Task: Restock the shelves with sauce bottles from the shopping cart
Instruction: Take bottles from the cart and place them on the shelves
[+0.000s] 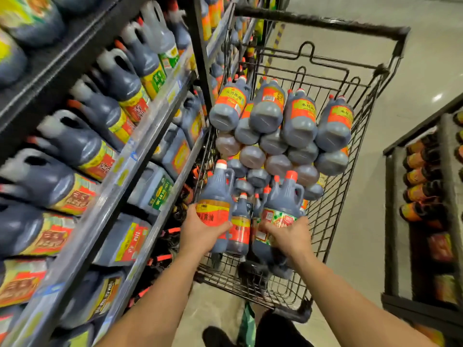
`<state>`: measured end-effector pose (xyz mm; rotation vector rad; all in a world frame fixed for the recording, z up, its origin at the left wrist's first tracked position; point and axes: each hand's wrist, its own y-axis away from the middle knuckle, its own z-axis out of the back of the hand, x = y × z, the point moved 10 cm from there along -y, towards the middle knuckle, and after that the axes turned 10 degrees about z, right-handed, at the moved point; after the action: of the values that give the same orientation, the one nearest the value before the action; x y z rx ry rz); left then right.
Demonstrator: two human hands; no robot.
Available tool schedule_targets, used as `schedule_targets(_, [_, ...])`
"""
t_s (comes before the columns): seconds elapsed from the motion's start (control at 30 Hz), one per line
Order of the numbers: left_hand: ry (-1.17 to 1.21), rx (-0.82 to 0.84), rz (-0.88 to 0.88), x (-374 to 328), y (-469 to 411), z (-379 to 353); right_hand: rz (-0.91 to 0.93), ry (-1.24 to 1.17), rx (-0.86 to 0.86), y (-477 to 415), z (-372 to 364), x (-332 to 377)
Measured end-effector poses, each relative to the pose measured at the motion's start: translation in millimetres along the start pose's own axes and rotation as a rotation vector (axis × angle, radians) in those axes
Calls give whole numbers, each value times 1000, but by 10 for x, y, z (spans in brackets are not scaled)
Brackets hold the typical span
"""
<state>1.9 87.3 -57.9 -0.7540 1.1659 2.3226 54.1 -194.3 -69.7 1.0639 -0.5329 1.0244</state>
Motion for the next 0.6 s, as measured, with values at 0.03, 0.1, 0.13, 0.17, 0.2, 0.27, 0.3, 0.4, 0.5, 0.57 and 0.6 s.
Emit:
schedule_targets(0.03, [27,-4,-25,-43,74,82,40,-9,-17,81,11,131])
schedule_targets(0.1, [71,-25,-82,-141,245,281,119,-44,-24,249,6,405])
schedule_targets(0.13, [90,-36,-116,-188,342,390,159,-62,-22,330,0,537])
schedule_targets(0.17, [112,-49,-150,-230,440,504,200,-67,-28,416,4,670])
schedule_targets(0.2, [136,-62,-183,-266,540,619,238,-63,-36,502,17,797])
schedule_targets(0.27, [189,-88,-230,-318,744,850,311,-49,-46,703,39,1041])
schedule_targets(0.3, [220,-98,-250,-334,844,966,351,-42,-49,818,45,1161])
schedule_targets(0.4, [333,-137,-335,-338,1145,1316,479,-26,-43,1176,25,1495])
schedule_targets(0.5, [401,-205,-409,-294,1443,1689,627,-58,-24,1550,-45,1805])
schedule_targets(0.57, [427,-247,-460,-273,1638,1940,719,-84,11,1812,-129,1993])
schedule_targets(0.6, [433,-273,-486,-259,1740,2069,760,-101,40,1944,-191,2080])
